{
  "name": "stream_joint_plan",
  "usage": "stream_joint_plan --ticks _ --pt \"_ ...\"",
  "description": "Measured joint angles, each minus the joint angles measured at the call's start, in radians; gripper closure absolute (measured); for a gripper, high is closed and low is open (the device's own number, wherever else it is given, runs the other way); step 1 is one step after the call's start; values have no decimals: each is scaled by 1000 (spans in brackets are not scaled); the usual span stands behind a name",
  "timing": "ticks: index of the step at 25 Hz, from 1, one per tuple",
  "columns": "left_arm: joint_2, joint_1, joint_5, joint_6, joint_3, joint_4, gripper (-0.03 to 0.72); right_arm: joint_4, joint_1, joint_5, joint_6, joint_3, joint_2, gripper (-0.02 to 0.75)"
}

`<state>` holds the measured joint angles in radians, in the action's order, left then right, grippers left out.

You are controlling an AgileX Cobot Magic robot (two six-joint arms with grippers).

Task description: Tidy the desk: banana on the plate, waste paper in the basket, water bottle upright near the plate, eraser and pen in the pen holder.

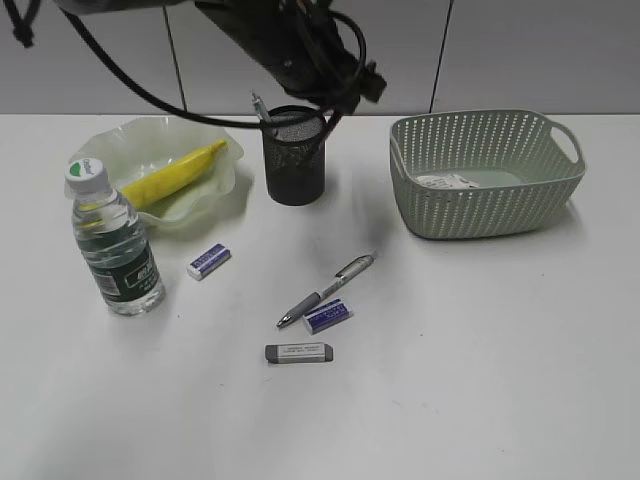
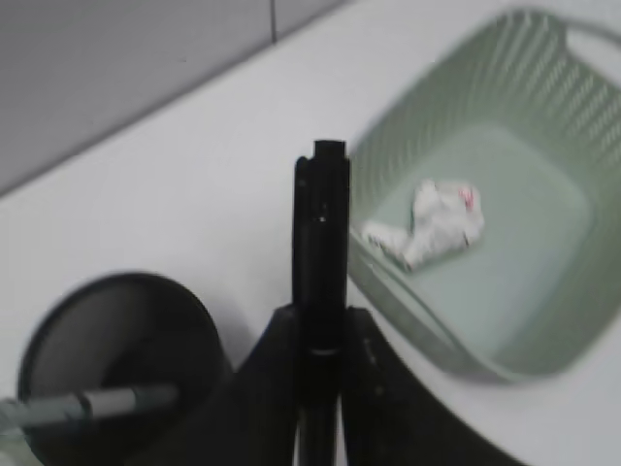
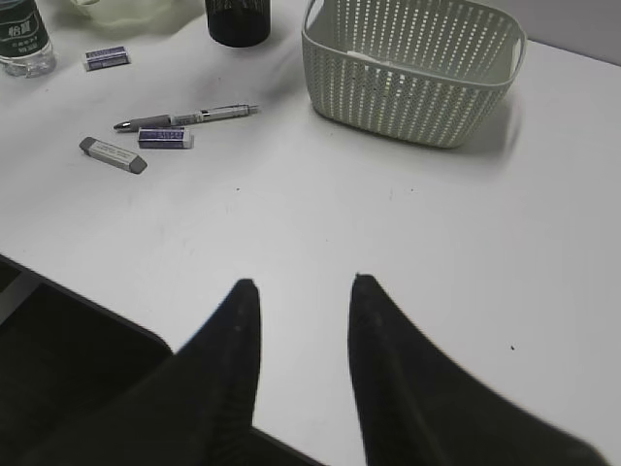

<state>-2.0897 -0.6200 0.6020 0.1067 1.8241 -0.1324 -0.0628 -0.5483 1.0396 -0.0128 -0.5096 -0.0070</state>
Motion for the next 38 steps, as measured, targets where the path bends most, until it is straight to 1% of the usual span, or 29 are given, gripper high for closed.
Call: stream_joint_plan --ticks 6,9,11,13,15,18,23,27,32,35,38 --pt "17 106 -255 0 -5 -151 615 0 0 0 -1 0 0 476" --pt "17 142 -392 0 -49 -233 615 0 0 0 0 0 0 476" --pt "17 144 -515 0 -107 -281 615 0 0 0 0 0 0 476" --pt "17 132 -626 -1 -174 -331 615 0 0 0 0 0 0 476" --pt "16 113 -758 -1 -254 -339 615 0 0 0 0 0 0 476" --pt "7 91 -906 -1 -340 -340 615 0 0 0 0 0 0 476" --pt "-36 75 -973 -1 -360 -296 615 0 0 -1 0 0 -1 476" --pt "-84 68 -1016 -2 -360 -294 615 0 0 -1 0 0 -2 476" --pt "-114 67 -1023 -2 -361 -293 615 0 0 -1 0 0 -2 476" --pt "-114 59 -1032 -2 -361 -293 573 0 0 -1 0 0 -3 476" --pt "-114 57 -1033 -2 -361 -292 476 0 0 -1 0 0 -3 476"
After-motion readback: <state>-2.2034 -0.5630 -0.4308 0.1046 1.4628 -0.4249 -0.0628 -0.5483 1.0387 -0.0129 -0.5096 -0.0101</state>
